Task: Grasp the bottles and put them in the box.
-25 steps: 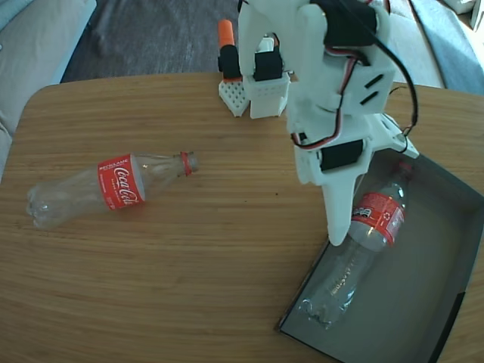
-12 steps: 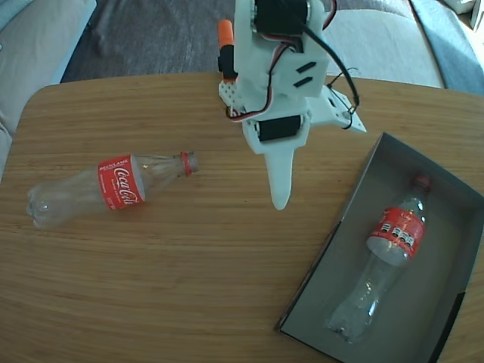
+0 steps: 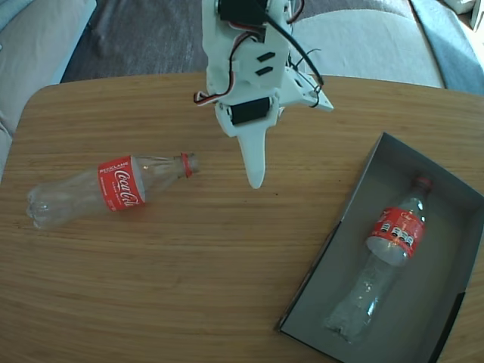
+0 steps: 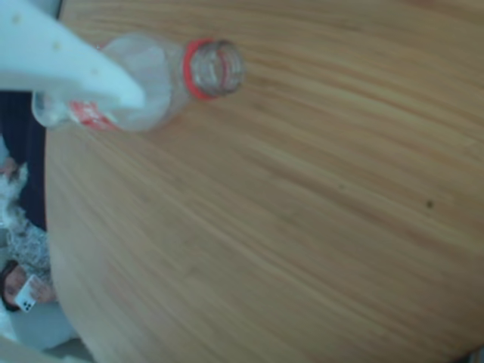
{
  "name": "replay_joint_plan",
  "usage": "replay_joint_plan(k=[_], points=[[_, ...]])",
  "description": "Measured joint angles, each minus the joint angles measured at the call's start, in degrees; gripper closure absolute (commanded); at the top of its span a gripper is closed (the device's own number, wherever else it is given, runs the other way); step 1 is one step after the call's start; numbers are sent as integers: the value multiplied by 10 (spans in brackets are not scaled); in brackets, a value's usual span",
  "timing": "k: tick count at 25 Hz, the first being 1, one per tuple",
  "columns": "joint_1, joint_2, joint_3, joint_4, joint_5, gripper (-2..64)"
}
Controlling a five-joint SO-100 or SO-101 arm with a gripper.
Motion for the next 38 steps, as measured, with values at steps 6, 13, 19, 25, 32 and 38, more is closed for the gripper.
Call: replay_joint_plan(k=[6,13,19,25,32,38], points=[[72,0,48,-15,-52,158],[135,0,67,-21,-56,158],[206,0,96,-44,-54,158],[252,0,112,-45,-53,158],[226,0,140,-54,11,158],[213,0,163,-101,21,158]])
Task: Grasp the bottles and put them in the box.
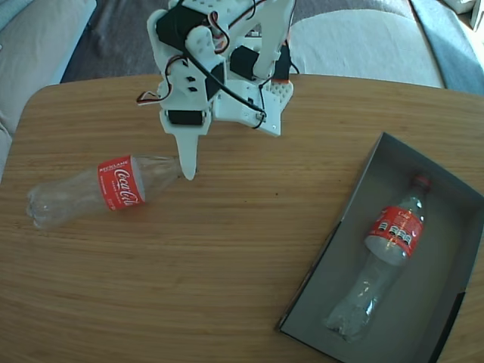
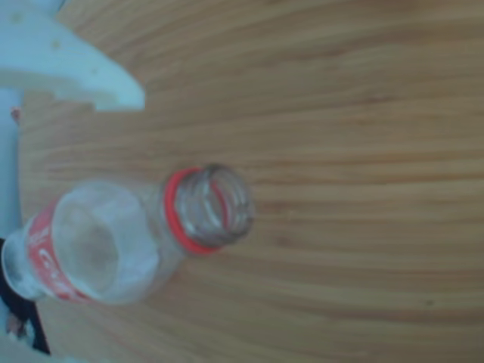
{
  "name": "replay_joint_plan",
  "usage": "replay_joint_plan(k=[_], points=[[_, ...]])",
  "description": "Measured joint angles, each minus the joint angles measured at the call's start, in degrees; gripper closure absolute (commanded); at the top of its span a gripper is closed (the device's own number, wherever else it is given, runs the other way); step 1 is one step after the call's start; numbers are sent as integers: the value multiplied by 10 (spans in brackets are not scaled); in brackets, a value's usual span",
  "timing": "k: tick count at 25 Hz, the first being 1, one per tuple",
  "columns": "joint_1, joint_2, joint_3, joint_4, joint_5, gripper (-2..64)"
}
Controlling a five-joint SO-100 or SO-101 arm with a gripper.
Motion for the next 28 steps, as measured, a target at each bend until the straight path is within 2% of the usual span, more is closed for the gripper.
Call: replay_joint_plan(k=[6,17,22,28], points=[[-14,0,26,-33,0,158],[-8,0,43,-33,-4,158],[7,0,74,-69,-59,158],[7,-4,76,-79,-63,158]])
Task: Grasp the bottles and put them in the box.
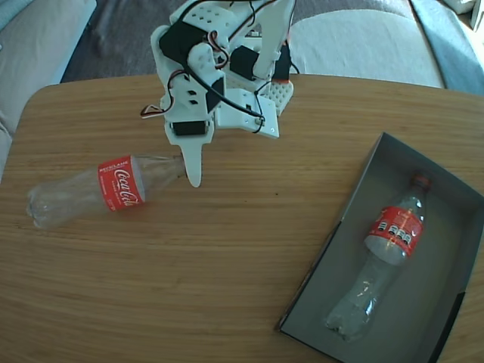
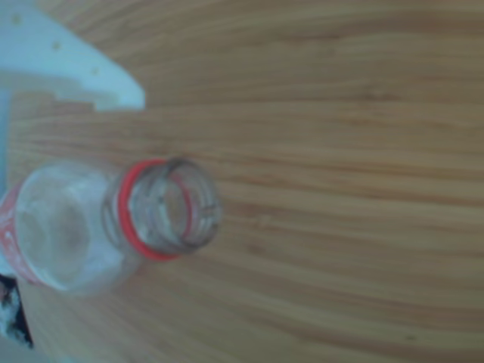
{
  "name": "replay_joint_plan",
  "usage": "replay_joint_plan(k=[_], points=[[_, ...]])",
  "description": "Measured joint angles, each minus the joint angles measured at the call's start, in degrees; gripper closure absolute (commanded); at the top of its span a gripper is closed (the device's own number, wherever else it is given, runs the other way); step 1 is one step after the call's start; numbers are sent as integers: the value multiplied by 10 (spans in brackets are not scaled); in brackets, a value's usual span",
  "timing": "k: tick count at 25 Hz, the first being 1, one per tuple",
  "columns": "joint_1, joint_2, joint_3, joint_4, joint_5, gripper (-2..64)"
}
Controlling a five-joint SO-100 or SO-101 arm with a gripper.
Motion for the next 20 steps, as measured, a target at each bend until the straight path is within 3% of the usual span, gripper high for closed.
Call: replay_joint_plan(k=[12,20], points=[[21,-131,-25,-67,-1,158],[52,-140,-25,-75,-68,158]])
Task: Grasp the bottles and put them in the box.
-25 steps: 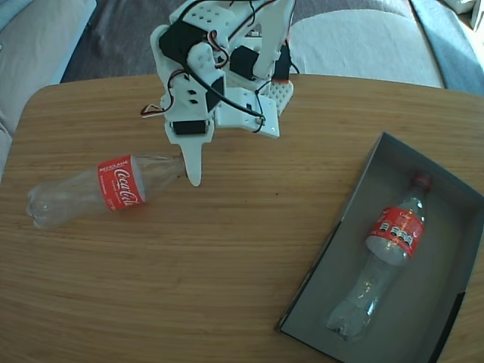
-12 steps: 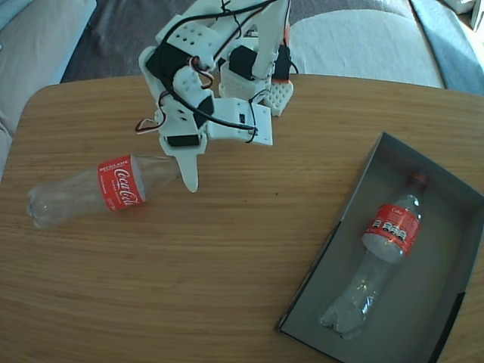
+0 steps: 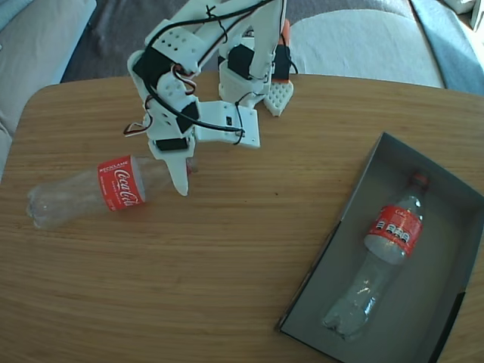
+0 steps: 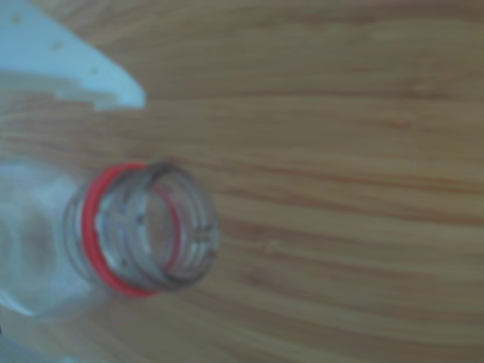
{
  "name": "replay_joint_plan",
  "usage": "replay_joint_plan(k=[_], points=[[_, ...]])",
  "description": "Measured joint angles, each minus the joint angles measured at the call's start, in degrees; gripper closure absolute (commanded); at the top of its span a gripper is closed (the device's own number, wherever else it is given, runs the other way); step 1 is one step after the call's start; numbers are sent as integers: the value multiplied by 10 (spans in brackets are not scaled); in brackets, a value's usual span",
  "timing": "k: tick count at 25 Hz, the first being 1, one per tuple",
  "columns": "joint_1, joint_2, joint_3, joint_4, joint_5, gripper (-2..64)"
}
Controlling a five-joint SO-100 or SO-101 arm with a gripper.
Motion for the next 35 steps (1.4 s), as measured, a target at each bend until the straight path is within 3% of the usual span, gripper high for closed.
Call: replay_joint_plan(k=[20,35], points=[[29,0,0,-7,-54,158],[23,-71,-23,-13,-54,158]])
